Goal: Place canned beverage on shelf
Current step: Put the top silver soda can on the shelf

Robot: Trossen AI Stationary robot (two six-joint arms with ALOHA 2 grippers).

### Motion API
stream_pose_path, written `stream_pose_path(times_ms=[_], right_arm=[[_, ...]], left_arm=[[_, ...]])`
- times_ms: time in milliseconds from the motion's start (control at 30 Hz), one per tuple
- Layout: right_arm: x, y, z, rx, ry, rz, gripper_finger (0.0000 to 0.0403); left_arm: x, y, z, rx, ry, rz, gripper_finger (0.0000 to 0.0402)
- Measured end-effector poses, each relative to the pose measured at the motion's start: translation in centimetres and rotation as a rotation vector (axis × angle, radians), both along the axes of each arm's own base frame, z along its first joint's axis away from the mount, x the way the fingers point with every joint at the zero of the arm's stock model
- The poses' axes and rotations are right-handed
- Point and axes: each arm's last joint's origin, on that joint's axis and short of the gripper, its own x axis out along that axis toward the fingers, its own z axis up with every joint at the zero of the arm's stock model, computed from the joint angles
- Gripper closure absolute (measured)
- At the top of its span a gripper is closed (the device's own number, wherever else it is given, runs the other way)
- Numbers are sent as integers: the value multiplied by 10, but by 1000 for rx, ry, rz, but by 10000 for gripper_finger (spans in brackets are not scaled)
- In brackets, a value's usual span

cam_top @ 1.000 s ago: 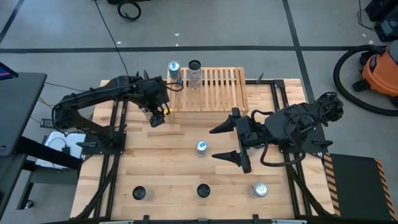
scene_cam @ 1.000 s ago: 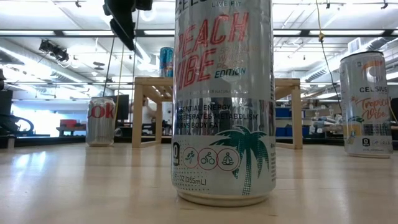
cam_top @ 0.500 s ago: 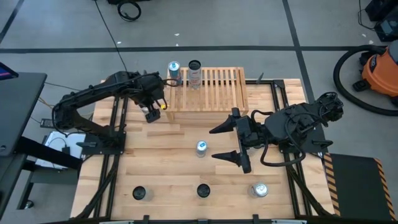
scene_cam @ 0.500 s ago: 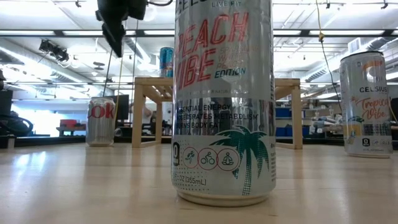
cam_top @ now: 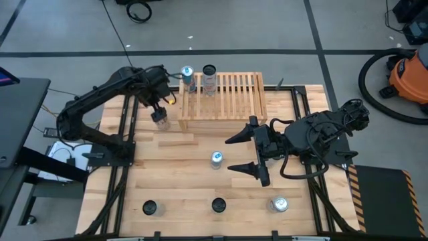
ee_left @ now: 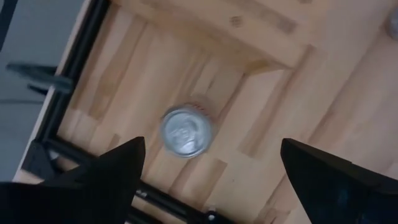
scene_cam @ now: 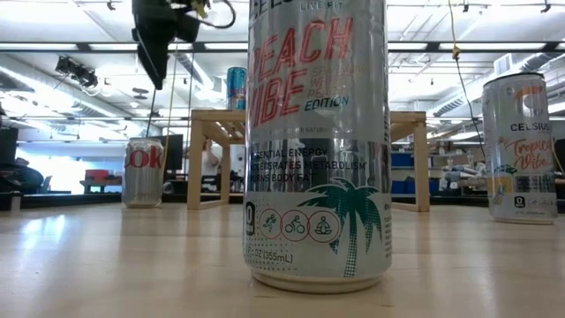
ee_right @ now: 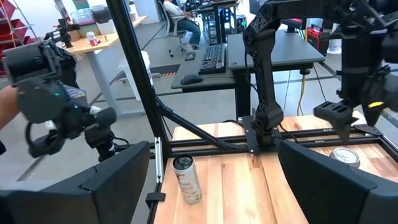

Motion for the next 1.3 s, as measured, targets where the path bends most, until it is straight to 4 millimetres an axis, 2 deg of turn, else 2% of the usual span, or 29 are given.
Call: stream_pose_path(times_ms=[100, 267, 633, 867, 1100, 1300], right_arm=[[0, 0, 0, 0, 0, 0, 37], [1, -1, 2, 16, -17, -7, 37], [4, -4, 8, 46, -75, -19, 37], [4, -4, 10, 41, -94, -17, 37], [4, -4, 13, -88, -143, 5, 37], [4, -4, 14, -101, -150, 7, 37]], left_arm=[[-7, 9, -5, -24, 13, 48, 26], [-15, 16, -29, -98, 64, 96, 26], [-12, 20, -78, -150, 62, 88, 26], [-16, 23, -93, -164, 67, 110, 26], [-11, 27, -102, -129, 8, 98, 26], [-9, 30, -110, -146, 37, 98, 26]])
